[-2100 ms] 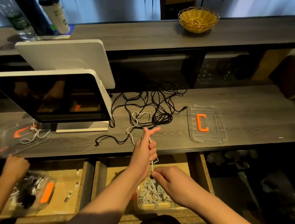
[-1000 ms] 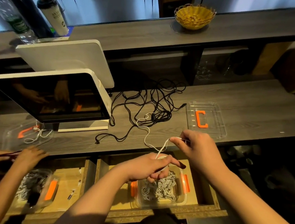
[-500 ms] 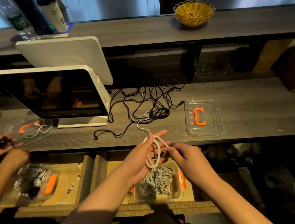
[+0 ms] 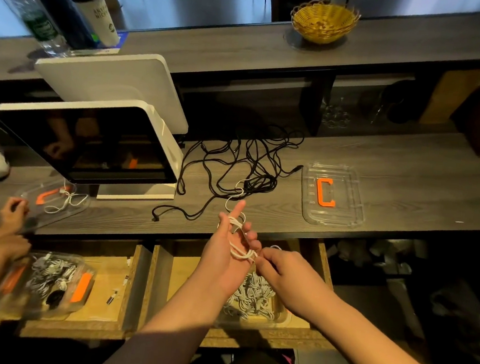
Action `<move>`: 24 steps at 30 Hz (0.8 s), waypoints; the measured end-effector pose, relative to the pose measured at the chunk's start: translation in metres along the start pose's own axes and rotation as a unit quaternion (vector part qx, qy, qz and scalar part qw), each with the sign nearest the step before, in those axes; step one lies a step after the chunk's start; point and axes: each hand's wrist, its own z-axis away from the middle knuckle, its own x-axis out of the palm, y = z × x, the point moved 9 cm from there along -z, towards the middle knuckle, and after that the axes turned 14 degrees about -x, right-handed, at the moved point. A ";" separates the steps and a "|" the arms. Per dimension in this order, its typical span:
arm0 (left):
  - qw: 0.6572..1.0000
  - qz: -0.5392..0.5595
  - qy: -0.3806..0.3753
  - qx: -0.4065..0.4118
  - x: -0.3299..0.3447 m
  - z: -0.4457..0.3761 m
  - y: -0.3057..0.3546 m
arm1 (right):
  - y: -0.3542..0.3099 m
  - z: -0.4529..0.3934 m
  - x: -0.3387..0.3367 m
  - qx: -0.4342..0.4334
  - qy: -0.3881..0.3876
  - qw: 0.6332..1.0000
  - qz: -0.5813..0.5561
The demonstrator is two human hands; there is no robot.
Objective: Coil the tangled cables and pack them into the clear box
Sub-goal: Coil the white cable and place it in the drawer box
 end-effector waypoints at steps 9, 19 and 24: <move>0.990 -0.093 0.082 0.074 -0.017 -0.007 0.010 | -0.005 0.004 0.018 -0.026 -0.090 0.994 0.054; 0.924 -0.357 0.129 0.044 -0.014 -0.012 0.012 | -0.022 0.005 0.008 -0.076 -0.088 0.993 0.016; 0.878 -0.465 0.102 -0.044 -0.005 -0.012 -0.013 | -0.026 0.003 -0.006 -0.089 -0.072 0.993 0.032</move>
